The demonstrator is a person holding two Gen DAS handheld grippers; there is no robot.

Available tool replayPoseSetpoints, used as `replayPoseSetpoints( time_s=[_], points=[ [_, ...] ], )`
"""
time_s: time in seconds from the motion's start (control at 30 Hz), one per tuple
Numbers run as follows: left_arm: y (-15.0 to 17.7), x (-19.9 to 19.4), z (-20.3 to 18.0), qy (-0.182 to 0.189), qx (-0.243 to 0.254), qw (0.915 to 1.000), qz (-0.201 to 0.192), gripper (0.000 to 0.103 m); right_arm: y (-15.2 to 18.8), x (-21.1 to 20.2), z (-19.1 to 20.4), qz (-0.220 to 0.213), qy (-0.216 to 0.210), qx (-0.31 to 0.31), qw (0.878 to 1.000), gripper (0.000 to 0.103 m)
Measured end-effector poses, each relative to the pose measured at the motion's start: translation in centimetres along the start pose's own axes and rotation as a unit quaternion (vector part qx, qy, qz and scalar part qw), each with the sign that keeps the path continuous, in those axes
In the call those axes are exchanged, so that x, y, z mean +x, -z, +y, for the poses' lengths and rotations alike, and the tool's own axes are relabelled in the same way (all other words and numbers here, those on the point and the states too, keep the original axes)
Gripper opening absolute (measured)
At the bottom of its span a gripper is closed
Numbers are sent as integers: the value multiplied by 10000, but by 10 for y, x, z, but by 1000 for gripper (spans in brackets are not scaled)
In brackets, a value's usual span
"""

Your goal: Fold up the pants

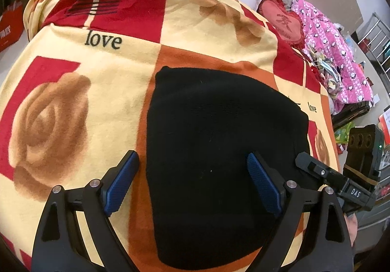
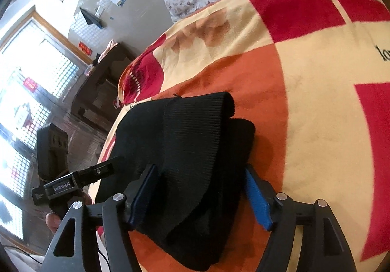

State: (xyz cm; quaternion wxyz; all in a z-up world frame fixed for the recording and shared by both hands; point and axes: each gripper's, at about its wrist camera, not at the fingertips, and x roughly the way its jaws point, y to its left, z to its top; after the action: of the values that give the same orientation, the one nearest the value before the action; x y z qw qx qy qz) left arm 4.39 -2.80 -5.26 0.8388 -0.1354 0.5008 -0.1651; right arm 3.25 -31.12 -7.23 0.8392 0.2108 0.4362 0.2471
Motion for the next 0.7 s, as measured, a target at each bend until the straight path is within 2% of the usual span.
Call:
replayPoseSetpoints(
  time_s=[0.13, 0.27, 0.3, 0.37, 0.47, 0.57, 0.7],
  points=[
    [1, 2, -4, 21, 14, 10000, -10, 91, 1, 1, 3, -55, 109, -93, 9999, 71],
    [2, 4, -9, 57, 88, 9999, -15, 90, 4, 1, 8, -150, 212, -221, 9994, 63],
    [3, 4, -12, 84, 136, 9999, -18, 89, 5, -1, 9, -188, 212, -259, 9993, 60],
    [5, 1, -18, 59, 271, 9995, -120, 79, 4, -3, 16, -219, 280, -422, 9985, 52],
    [3, -9, -26, 63, 465, 9986, -248, 67, -2, -10, 24, -320, 274, -521, 9978, 48],
    [-12, -19, -25, 260, 414, 9983, -325, 65, -16, -14, 29, -448, 257, -581, 9970, 46],
    [-35, -19, -27, 130, 435, 9978, -478, 65, -39, -12, 36, -584, 283, -687, 9955, 46]
  ],
)
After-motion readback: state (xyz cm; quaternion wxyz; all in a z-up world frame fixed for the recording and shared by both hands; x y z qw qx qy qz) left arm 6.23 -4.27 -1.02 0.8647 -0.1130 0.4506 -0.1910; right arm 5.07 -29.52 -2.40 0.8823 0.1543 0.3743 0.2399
